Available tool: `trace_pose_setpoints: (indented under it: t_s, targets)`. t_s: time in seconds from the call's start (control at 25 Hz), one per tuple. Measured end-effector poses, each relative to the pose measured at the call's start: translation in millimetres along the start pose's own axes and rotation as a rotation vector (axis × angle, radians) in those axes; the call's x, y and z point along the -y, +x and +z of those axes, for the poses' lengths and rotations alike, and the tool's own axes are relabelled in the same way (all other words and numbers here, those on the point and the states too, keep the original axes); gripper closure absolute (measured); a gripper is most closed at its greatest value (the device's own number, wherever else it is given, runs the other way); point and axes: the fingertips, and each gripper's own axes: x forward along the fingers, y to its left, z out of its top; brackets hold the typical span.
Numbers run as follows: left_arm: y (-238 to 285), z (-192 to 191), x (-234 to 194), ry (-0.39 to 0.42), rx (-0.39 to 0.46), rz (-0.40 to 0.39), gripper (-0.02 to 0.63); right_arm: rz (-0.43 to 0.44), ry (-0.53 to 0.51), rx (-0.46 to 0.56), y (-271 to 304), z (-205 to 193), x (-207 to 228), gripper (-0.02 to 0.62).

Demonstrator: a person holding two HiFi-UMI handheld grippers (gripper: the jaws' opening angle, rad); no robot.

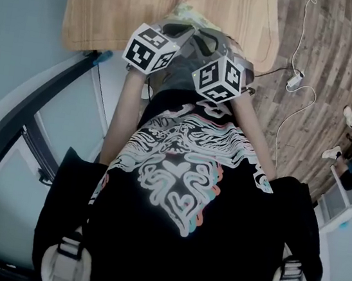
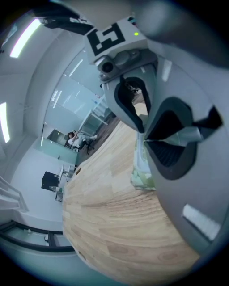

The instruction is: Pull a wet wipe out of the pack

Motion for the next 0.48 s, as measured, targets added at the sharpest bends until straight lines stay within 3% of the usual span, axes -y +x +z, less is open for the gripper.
trace_pose_setpoints:
  t_s: [0.28, 0.48]
  targets:
    - [-7, 2, 4, 0.020, 0.002, -0.007, 0.609, 0.035, -0.040, -0.047, 5, 2, -4, 0.525]
    - [-10, 7, 11, 0.028, 0.018, -0.034, 0.609, 0.057, -0.015, -0.089, 7, -3, -4, 0.525]
